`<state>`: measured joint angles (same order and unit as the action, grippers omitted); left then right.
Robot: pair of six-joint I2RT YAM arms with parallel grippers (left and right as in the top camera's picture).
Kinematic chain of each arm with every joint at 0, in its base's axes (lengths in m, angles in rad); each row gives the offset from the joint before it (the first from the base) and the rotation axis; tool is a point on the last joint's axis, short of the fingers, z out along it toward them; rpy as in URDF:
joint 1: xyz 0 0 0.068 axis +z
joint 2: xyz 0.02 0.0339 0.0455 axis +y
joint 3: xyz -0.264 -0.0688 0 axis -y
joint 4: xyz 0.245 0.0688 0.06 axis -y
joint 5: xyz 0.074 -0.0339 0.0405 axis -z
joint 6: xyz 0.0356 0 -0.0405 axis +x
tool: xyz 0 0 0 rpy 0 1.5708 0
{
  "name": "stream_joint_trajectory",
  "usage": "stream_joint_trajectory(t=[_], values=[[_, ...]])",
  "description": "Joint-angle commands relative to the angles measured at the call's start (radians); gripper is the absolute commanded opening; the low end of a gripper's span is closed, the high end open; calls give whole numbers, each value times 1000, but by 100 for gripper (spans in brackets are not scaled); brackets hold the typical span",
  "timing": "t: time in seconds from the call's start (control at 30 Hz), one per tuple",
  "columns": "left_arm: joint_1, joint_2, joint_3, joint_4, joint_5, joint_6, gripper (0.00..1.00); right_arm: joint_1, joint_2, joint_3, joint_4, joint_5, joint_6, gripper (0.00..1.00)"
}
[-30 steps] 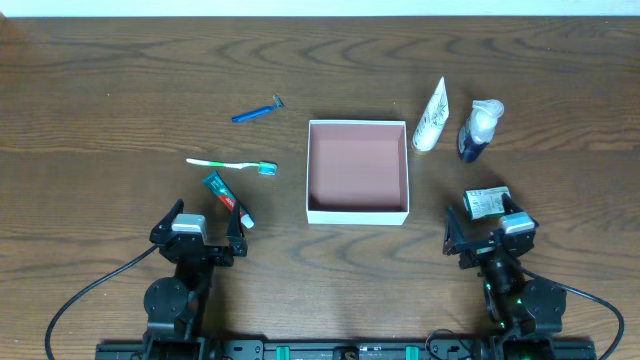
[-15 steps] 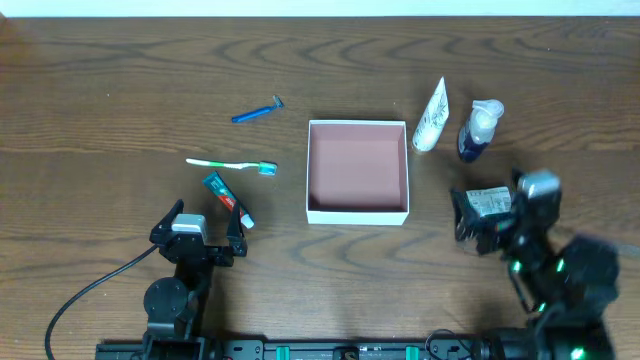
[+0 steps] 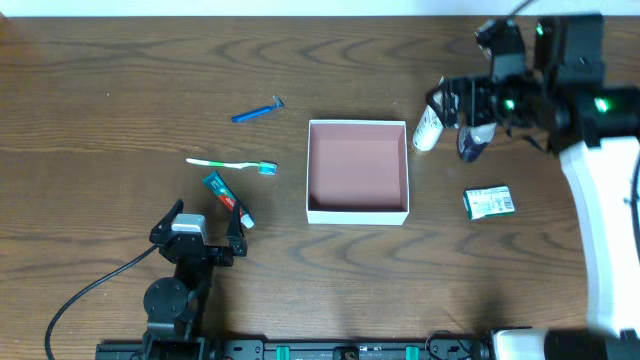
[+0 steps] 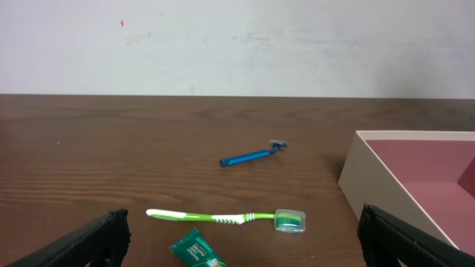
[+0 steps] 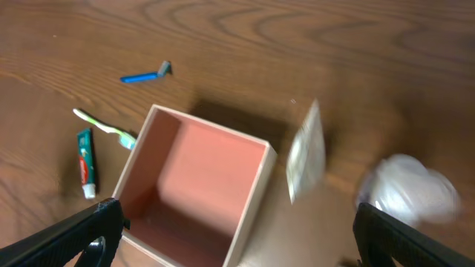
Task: Pack container
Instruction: 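Reach the right gripper to the white Pantene tube and grasp it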
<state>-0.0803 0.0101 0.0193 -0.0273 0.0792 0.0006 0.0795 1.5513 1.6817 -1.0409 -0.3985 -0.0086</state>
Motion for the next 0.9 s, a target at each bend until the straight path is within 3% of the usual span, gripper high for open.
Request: stream_joint_trajectory(t=[0.0,0.2,0.57,0.87], values=[[3,-6,-15,-36,18,6,98,11,69,29,24,-61,-23,94],[3,-6,-15,-36,18,6,98,14,159,29,38,50,-23,80],[3,-6,-15,-36,18,6,98,98,252,25,52,294,-23,70],[3,-6,-15,-36,18,6,98,130,300,24,60,383,-6,38]])
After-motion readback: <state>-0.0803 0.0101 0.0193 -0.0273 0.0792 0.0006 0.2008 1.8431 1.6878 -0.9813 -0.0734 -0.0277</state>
